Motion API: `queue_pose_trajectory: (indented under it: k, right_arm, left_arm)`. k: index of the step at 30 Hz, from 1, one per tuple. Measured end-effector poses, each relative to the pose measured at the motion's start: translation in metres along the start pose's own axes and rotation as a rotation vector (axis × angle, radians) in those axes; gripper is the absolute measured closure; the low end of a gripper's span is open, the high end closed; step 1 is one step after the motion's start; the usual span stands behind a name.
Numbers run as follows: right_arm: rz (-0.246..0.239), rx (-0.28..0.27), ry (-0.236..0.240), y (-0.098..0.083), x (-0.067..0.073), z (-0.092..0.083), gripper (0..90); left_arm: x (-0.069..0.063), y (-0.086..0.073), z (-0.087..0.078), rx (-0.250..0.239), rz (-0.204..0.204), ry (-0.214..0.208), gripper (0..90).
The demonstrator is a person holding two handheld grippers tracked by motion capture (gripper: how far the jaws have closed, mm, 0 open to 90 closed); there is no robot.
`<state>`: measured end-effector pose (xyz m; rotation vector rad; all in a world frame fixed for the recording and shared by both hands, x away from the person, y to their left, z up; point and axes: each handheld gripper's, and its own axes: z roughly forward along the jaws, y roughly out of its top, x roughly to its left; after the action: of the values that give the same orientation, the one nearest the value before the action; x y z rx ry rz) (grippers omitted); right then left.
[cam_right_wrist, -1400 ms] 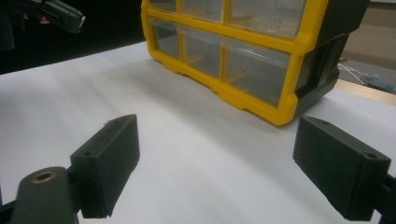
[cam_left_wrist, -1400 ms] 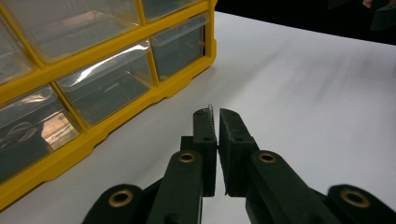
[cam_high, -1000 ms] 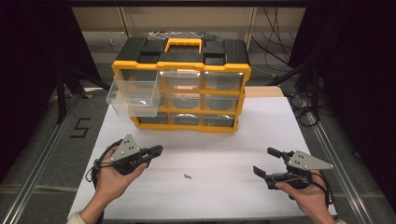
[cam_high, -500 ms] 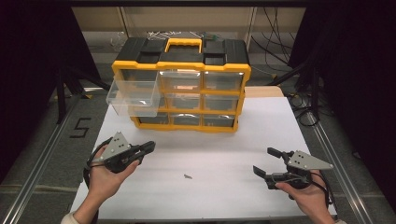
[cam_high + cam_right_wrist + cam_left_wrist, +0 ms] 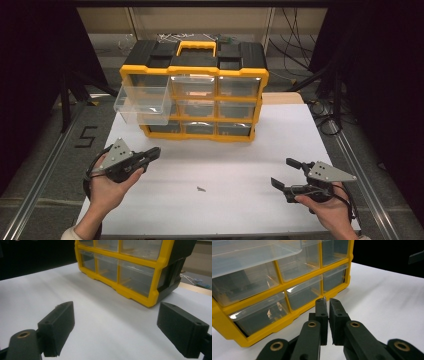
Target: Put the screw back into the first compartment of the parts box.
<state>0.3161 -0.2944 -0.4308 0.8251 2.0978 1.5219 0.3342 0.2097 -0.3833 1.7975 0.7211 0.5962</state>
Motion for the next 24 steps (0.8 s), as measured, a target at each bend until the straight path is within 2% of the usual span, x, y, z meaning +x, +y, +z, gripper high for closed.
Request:
queue_pose_trajectory:
  k: [6, 24]
  right_arm:
    - [0.014, 0.007, 0.009, 0.0, 0.001, 0.0, 15.5]
    - [0.017, 0.005, 0.018, 0.0, 0.001, 0.0, 15.5]
  left_arm:
    - [0.004, 0.0, -0.003, -0.006, -0.004, 0.008, 85.5]
    - [0.015, 0.0, -0.01, -0.02, -0.016, 0.048, 85.5]
